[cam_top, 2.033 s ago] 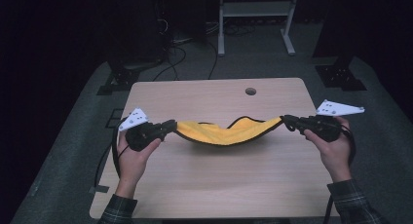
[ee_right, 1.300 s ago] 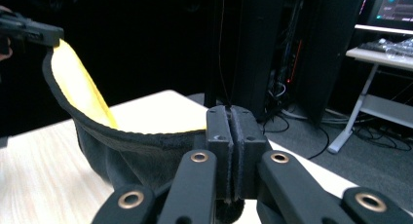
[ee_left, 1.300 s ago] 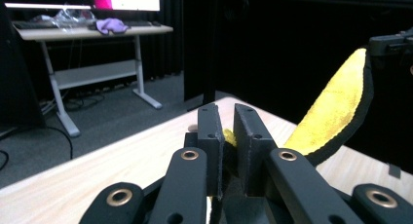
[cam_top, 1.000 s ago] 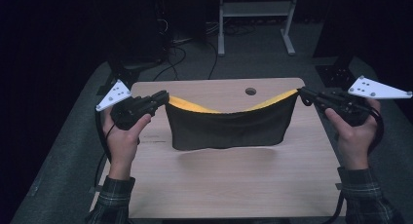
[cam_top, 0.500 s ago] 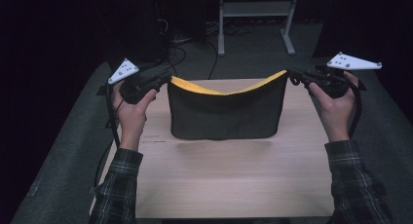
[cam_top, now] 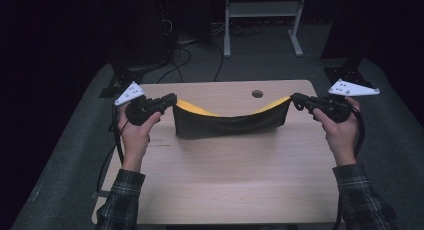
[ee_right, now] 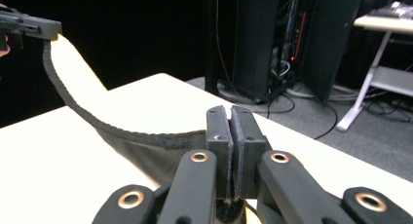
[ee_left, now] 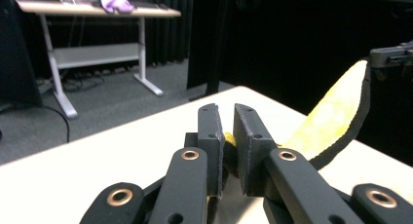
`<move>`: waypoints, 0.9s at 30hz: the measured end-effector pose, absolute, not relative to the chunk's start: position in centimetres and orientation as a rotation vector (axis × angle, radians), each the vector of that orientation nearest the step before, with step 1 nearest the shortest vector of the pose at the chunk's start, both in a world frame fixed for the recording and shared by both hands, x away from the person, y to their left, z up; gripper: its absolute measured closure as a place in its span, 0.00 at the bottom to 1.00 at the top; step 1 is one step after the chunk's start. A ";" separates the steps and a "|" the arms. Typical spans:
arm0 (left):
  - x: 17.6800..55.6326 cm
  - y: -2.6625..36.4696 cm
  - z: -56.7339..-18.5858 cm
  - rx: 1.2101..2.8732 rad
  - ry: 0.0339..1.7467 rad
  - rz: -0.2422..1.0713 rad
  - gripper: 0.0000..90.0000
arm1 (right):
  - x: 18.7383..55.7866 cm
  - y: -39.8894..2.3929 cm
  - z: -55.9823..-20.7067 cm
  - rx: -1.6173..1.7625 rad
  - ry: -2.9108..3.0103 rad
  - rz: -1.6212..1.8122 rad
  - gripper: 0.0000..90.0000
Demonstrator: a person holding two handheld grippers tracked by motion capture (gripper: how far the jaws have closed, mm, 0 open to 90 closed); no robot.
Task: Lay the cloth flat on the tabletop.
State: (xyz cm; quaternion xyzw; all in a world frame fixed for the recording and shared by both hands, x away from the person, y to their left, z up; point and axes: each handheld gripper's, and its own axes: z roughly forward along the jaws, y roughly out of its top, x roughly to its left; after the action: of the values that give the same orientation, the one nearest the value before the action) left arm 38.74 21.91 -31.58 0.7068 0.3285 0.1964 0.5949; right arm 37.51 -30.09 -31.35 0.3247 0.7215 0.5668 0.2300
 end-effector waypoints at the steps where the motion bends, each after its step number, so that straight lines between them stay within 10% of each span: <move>1: 38.6 21.9 -31.8 1.650 0.764 0.451 0.91 | 37.4 -30.1 -31.6 0.894 1.992 1.564 0.96; 27: 33.5 22.9 -38.1 1.826 0.860 0.317 0.91 | 32.7 -30.1 -37.9 0.945 2.226 1.483 0.96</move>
State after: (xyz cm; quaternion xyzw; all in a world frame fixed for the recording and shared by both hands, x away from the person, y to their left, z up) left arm 33.48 22.89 -38.14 0.7623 0.3592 0.1322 0.5220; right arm 32.70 -30.13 -37.91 0.3292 0.7757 0.5165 0.1518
